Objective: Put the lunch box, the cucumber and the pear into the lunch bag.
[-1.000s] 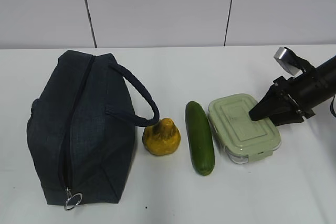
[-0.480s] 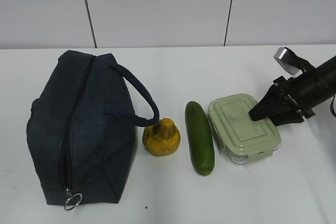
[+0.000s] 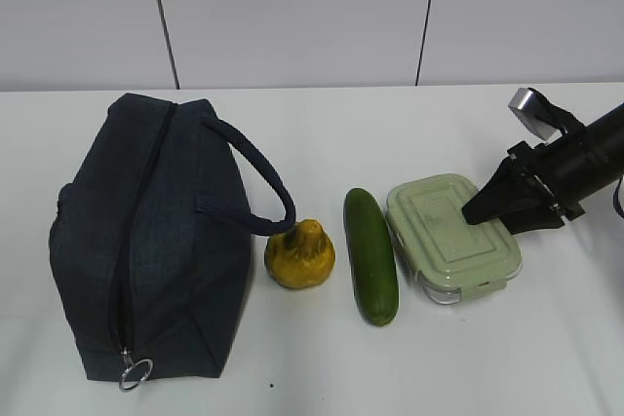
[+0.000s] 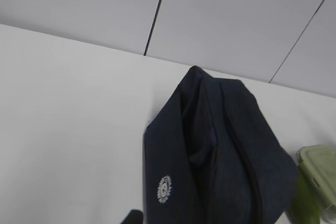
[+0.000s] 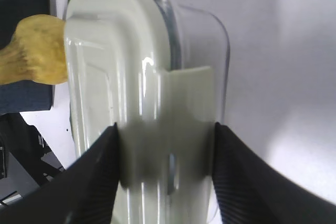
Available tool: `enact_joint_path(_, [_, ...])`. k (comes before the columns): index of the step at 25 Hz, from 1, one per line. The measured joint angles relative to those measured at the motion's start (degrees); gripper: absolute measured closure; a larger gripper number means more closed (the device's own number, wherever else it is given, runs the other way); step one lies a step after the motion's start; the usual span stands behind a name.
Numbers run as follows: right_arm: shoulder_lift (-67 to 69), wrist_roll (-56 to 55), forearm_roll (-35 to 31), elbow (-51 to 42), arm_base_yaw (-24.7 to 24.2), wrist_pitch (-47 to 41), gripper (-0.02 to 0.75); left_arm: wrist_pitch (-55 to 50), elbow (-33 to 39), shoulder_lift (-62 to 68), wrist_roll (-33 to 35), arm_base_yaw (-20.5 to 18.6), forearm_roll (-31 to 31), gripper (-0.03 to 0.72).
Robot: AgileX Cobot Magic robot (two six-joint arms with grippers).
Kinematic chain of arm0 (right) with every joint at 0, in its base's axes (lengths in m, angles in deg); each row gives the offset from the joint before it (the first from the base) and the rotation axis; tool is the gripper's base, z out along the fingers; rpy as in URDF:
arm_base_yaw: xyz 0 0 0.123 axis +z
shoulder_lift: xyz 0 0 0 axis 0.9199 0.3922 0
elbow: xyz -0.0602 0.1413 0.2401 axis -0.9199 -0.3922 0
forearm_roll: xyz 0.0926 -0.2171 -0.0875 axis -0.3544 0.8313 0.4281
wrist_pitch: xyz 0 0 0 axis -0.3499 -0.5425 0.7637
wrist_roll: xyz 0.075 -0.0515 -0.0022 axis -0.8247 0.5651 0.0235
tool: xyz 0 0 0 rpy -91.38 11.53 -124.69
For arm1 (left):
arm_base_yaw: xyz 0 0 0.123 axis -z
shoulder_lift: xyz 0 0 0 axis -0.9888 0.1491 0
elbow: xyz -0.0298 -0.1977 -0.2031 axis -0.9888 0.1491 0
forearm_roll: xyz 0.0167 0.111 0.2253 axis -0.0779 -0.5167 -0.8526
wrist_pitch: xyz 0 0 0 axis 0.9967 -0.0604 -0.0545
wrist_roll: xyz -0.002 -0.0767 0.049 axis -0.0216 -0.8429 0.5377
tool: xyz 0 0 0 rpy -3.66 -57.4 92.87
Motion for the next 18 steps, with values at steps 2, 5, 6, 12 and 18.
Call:
enact_joint_path(2, [0.0, 0.0, 0.0, 0.0, 0.0, 0.0, 0.342, 2.86, -0.05, 4.59, 1.75, 0.0, 3.14, 0.449])
enact_joint_path(5, [0.0, 0.0, -0.12, 0.0, 0.0, 0.0, 0.342, 5.63, -0.06, 11.83, 6.56, 0.0, 8.3, 0.449])
enact_joint_path(6, [0.0, 0.0, -0.15, 0.0, 0.0, 0.0, 0.342, 6.4, -0.06, 14.24, 8.3, 0.0, 9.86, 0.448])
enact_joint_path(12, [0.0, 0.0, -0.25, 0.0, 0.0, 0.0, 0.342, 8.6, -0.06, 26.1, 20.42, 0.0, 22.52, 0.398])
enact_joint_path(18, [0.0, 0.0, -0.37, 0.0, 0.0, 0.0, 0.342, 9.99, -0.06, 34.25, 27.91, 0.0, 29.67, 0.326])
